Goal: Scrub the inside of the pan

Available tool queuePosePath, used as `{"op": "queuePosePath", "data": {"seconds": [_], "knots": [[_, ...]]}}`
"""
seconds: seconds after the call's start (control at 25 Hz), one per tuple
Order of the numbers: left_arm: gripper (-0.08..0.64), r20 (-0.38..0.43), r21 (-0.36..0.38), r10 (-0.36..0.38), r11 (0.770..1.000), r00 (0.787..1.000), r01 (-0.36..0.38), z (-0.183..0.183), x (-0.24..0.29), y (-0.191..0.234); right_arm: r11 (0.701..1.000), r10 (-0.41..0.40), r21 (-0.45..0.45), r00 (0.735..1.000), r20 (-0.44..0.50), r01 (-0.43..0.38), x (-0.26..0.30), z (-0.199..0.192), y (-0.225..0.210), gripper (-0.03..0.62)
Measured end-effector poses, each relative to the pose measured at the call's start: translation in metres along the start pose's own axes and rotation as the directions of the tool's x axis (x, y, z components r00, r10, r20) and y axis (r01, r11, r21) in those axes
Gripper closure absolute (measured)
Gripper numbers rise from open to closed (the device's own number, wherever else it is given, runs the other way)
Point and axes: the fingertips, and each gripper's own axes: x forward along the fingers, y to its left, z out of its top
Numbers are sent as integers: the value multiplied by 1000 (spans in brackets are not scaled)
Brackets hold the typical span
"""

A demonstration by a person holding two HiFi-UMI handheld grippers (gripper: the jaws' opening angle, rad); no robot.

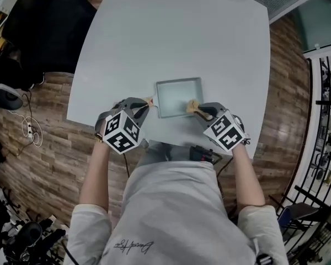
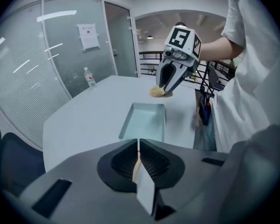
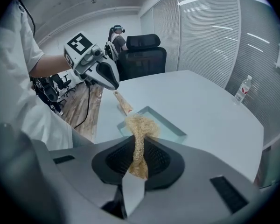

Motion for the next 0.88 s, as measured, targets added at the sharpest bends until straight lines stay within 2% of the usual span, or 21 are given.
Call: {"op": "queuePosePath", "data": {"seconds": [0.12,0.24,0.32,0.44,0.52,0.64,0.88], "knots": [[546,92,-80,38,996,995,-31,15,-19,-8,999,-19,28,999,46,18,-12,9,3,523],[549,174,-192,120,978,977,-86,28,-32,-6,998,-46,42,996,79,43,-19,15,4,523],[549,227,-277,181,954,957,-115,36,-42,-5,997,-62,58,992,109,56,-24,22,7,523],[549,313,-415,255,903,915,-110,46,-56,-4,993,-79,95,982,170,63,-30,34,13,523],[549,336,-474,316,871,887,-131,46,-64,0,992,-84,114,976,199,62,-32,41,17,523],[549,340,-510,388,842,857,-179,42,-72,8,990,-86,127,968,234,57,-32,51,21,523],[549,346,-502,369,849,862,-162,48,-67,10,990,-87,133,958,272,52,-31,61,19,523]]}}
